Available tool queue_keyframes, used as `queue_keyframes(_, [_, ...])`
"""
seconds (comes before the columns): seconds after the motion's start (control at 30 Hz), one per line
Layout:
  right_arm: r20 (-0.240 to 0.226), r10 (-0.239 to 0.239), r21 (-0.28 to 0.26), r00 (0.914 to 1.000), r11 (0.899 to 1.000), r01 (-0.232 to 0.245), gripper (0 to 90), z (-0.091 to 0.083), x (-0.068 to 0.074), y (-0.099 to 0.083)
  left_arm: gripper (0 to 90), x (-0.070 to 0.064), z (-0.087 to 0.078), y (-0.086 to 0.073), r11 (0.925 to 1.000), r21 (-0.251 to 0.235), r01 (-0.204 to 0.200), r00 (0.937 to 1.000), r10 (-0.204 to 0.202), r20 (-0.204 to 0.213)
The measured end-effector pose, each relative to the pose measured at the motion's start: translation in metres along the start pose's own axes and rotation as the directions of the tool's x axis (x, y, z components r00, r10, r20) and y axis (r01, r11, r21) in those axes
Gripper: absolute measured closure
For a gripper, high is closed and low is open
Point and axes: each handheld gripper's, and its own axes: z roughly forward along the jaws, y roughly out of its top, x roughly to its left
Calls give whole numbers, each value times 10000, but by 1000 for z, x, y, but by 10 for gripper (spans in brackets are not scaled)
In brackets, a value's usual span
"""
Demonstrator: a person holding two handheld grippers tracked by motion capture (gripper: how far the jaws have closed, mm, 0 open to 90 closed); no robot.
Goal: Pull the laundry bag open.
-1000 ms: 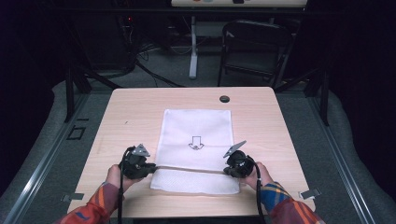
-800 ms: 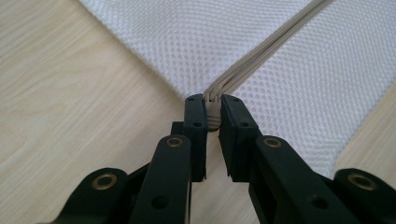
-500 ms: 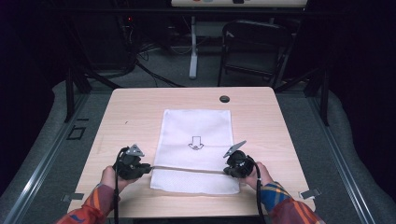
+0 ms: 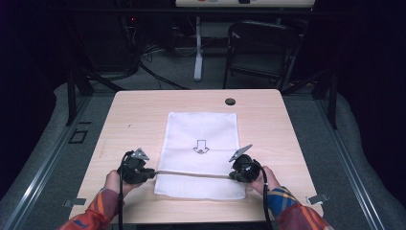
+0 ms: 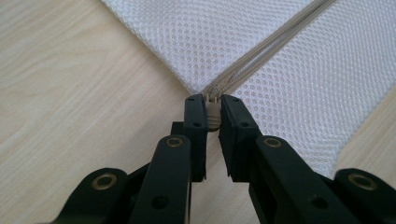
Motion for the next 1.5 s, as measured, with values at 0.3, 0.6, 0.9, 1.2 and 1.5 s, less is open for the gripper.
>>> queue_keyframes(0.3, [37, -303, 115, 9995, 9995, 302, 869, -1, 1, 1, 720, 1, 6, 1, 9994, 320, 123, 9999, -124, 59])
queue_keyframes(0.6, [413, -3, -475, 9991, 9989, 22, 443, -26, 1, 5, 237, 2, -10, 4, 9961, -367, 797, 9968, -795, 71])
queue_keyframes(0.9, [1096, 722, -1057, 9913, 9926, -606, 132, -56, 1, -4, 126, -1, -31, 0, 9899, -893, 1099, 9936, -1118, -164])
queue_keyframes(1.2, [1436, 1778, -1430, 9735, 9771, -1574, 61, -82, -8, -38, 95, 1, -46, -17, 9834, -1121, 1429, 9889, -1466, -259])
queue_keyframes(1.5, [1676, 2327, -1179, 9580, 9695, -2149, 8, -94, -13, -72, 79, 5, -46, -26, 9809, -1060, 1632, 9853, -1676, -339])
